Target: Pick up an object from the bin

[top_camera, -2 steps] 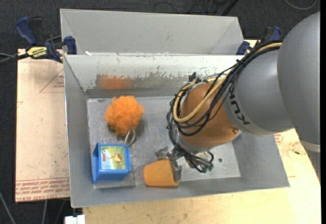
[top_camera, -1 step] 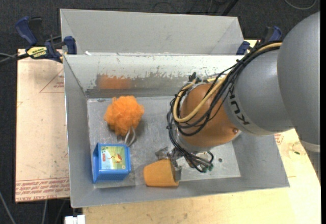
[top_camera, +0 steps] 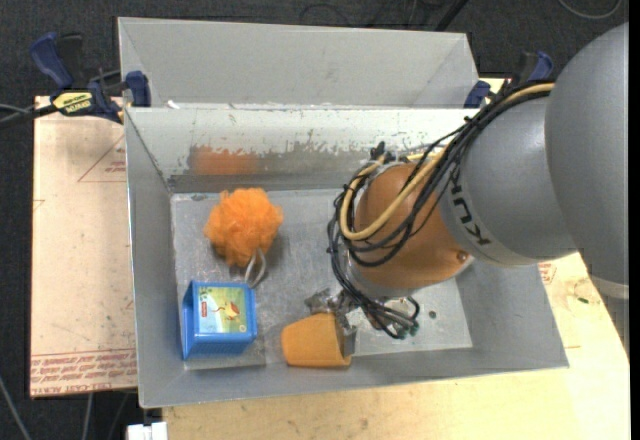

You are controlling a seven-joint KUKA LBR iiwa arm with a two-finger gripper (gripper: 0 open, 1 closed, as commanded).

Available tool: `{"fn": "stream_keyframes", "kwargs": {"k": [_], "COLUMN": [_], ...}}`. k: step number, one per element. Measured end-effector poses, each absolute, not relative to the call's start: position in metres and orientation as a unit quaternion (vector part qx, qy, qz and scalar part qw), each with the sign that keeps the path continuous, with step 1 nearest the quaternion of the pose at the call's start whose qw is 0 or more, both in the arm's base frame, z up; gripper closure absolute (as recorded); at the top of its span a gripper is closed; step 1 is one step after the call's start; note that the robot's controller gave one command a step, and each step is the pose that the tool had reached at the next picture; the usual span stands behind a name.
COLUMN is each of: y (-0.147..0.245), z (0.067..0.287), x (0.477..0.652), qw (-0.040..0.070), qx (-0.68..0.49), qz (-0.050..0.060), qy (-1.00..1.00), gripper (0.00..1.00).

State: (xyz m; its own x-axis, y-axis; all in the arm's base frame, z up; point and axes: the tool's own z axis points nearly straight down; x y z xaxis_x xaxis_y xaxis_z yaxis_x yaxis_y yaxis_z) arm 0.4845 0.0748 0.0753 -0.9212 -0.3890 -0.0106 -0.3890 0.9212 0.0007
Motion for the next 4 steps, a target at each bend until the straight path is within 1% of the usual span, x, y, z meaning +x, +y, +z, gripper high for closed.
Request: {"fn": "stream_keyframes", "kwargs": {"k": [1,2,3,4], "y": [0.075,0.075,0.075,0.076], "z": [0.081,0.095,0.105,0.110], "x": [0.483,0.482,0.483,0.483], "qw": [0.003,0.002,0.004,0.004], "qx": [-0.199,-0.198,-0.198,-0.198], "qz": [0.002,0.002,0.002,0.002], "qy": [0.980,0.980,0.980,0.980], "gripper": [1.00,1.00,1.00,1.00]}}
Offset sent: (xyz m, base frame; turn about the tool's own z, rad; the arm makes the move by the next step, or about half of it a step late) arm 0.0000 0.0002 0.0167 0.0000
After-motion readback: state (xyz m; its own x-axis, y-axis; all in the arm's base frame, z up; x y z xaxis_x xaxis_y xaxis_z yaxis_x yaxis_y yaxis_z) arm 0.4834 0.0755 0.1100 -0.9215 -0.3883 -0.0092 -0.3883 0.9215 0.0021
